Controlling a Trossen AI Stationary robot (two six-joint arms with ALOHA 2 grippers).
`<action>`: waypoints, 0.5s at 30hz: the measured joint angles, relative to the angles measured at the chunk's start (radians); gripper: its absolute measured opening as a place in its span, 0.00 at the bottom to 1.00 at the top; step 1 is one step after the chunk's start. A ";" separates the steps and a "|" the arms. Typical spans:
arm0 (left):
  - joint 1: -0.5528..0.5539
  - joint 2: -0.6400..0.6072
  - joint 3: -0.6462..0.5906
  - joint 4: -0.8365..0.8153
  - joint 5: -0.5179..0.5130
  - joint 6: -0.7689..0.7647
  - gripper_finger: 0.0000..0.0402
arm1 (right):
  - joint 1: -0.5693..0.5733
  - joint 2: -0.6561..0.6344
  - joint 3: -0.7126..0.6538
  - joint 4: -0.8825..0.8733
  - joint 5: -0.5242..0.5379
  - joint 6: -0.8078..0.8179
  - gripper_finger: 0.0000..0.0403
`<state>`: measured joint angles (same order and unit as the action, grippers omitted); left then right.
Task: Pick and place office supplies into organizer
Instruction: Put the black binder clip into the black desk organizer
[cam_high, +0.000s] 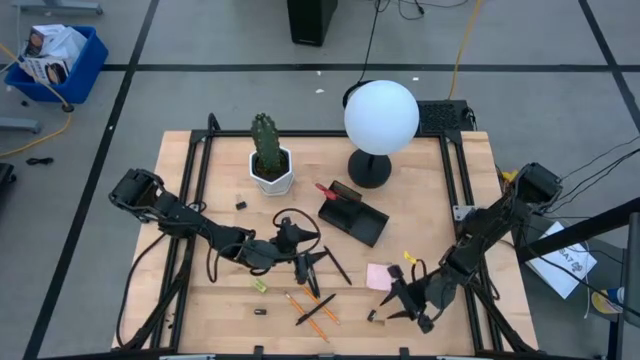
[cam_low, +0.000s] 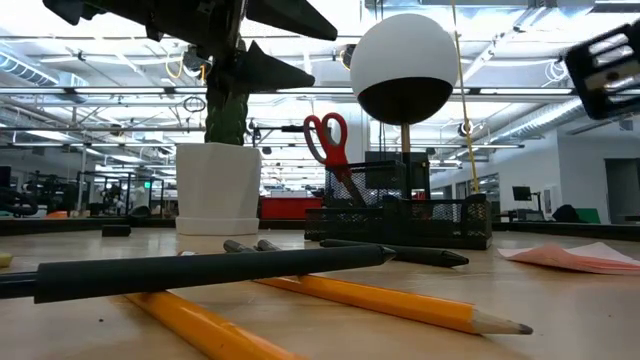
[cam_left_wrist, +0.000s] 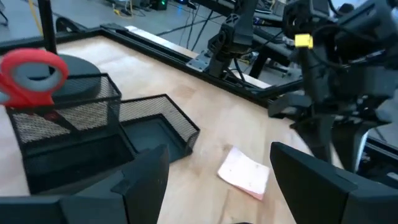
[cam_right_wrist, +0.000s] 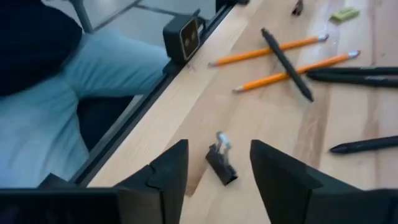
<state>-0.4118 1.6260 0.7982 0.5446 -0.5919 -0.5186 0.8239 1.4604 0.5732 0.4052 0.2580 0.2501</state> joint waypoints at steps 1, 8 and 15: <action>0.000 0.000 0.000 0.000 0.006 -0.011 0.71 | 0.003 0.016 0.000 0.010 0.000 0.000 0.44; -0.009 0.000 0.000 -0.002 0.018 -0.069 0.71 | -0.005 0.089 0.000 0.029 0.002 -0.012 0.46; -0.010 0.000 0.000 -0.003 0.018 -0.069 0.71 | -0.036 0.091 0.000 0.083 0.004 -0.069 0.44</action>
<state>-0.4221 1.6260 0.7982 0.5419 -0.5743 -0.5875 0.7879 1.5513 0.5732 0.4883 0.2622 0.1813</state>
